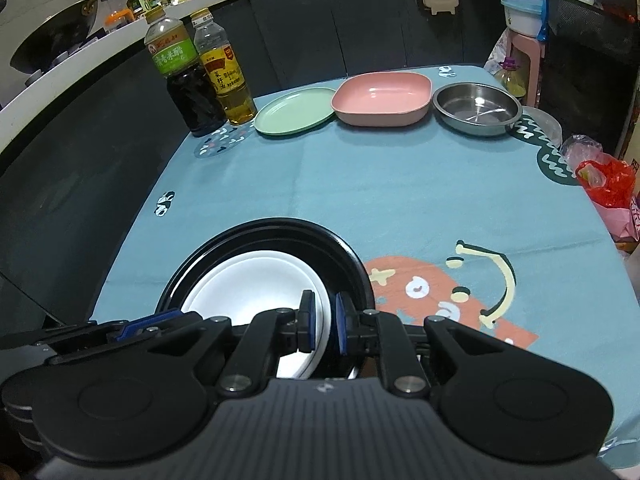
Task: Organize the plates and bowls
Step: 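Open both grippers and withdraw from the stacked dishes, then move both grippers toward the rim of the pale green plate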
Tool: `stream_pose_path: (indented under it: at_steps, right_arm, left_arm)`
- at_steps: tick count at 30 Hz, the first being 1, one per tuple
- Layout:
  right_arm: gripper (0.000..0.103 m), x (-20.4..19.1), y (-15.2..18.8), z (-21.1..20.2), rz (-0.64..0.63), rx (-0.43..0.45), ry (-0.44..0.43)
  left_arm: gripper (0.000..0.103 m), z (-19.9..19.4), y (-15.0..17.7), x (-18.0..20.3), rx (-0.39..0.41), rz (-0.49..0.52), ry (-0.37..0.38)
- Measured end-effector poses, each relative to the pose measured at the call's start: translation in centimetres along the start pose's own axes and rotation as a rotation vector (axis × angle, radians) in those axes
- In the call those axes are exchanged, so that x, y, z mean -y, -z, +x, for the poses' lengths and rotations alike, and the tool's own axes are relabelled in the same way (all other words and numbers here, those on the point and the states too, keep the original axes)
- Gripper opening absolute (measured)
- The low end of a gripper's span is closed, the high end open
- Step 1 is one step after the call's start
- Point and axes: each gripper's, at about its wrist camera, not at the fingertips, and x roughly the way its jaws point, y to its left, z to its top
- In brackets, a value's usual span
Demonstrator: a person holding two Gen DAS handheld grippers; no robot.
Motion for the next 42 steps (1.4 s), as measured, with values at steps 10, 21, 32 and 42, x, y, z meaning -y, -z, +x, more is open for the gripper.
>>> stream_pose_path:
  at_steps: [10,21,32,42]
  right_arm:
    - [0.012,0.4,-0.3,0.4,0.012,-0.012,-0.018]
    - [0.012,0.6,-1.8,0.3,0.02,0.009,-0.03]
    - [0.012,0.1,-4.7,2.2,0.004,-0.005,-0.024]
    - [0.012,-0.2,-8.6,4.9,0.01,-0.035,-0.03]
  left_arm:
    - [0.01,-0.3,-0.3,-0.2,0.008,-0.01,-0.004]
    - [0.014,-0.6,-1.4,-0.5,0.015,-0.013,-0.005]
    - [0.017,-0.1,-4.7,-1.6,0.053,0.009,-0.041]
    - [0.022,3.6,-9.5,-4.2,0.056,-0.028,-0.074]
